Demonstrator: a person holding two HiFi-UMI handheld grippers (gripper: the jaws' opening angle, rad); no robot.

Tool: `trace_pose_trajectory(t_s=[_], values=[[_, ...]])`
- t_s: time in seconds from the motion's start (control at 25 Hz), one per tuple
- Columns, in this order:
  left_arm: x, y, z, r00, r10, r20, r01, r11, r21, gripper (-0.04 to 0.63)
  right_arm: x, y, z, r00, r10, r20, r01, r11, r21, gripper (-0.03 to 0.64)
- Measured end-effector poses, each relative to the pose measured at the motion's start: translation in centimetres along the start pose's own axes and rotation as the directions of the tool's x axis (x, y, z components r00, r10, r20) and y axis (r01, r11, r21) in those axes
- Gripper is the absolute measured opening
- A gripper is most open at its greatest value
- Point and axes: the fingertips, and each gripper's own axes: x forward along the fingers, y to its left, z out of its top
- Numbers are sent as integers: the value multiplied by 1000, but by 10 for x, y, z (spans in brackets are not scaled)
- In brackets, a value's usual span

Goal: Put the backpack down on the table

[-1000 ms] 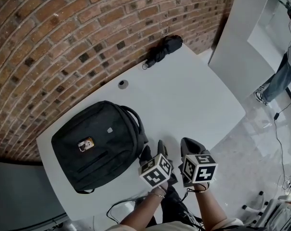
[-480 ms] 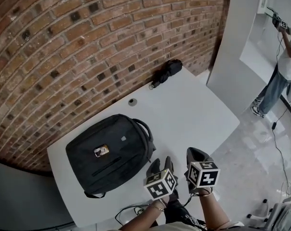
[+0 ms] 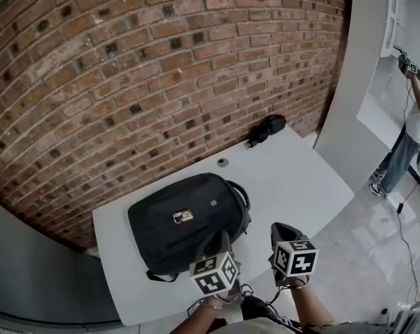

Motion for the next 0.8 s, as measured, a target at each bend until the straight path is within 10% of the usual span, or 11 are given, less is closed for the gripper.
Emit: trace_pose_trajectory(t_s=[0.4,0.8], values=[[-101,118,63,987,98,126,-119,978,173,13,-27,84,21,997,2,83,3,998,-69,31],[-148,191,91,962,214,170,-235,965,115,12,-27,120,14,996,9,91,-2,997,-71,31]])
